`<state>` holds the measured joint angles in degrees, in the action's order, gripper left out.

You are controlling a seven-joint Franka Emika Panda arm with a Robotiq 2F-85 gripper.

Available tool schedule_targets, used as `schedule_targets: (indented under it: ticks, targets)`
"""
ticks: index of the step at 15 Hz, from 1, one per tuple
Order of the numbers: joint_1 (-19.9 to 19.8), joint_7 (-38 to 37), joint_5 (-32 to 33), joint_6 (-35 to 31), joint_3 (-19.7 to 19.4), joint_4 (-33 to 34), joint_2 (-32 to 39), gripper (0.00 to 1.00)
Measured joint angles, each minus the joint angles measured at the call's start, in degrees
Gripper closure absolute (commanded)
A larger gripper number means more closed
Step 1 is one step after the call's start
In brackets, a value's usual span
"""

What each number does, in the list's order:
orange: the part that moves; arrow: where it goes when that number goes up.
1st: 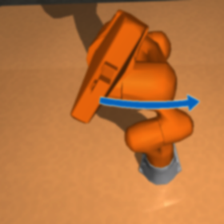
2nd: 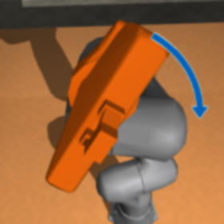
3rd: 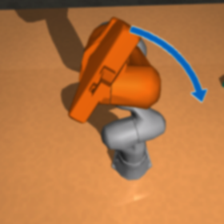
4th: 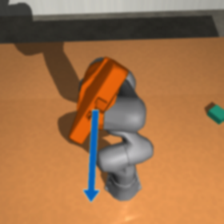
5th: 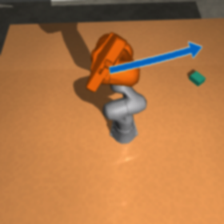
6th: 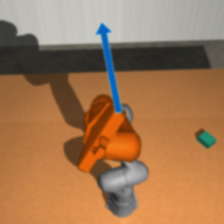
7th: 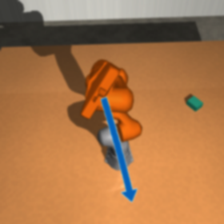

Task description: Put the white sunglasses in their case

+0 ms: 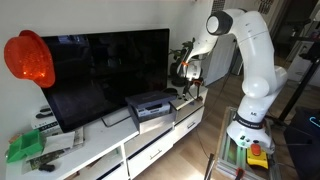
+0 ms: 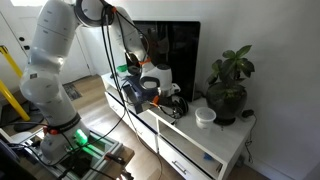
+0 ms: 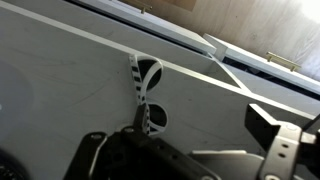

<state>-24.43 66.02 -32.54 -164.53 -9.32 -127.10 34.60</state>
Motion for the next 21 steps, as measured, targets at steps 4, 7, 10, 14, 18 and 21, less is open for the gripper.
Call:
schedule_targets:
  ticks: [4, 7, 10, 14, 18, 21]
  targets:
    - [-1.0, -2.3, 3.1, -1.1, 0.9, 0.0, 0.1, 0.0]
    - [-3.8, -5.9, 8.6, -5.2, 2.8, 0.0, 0.8, 0.0]
    - [-8.2, -8.2, 12.6, -6.5, 6.0, 0.3, 1.4, 0.0]
    - [-14.5, -8.3, 18.3, -6.4, 10.3, 2.3, 3.8, 0.0]
    - [-20.2, -8.3, 21.7, -5.3, 14.1, 5.7, 7.4, 0.32]
    - [-23.2, -8.3, 23.2, -4.7, 16.4, 8.4, 10.2, 0.54]
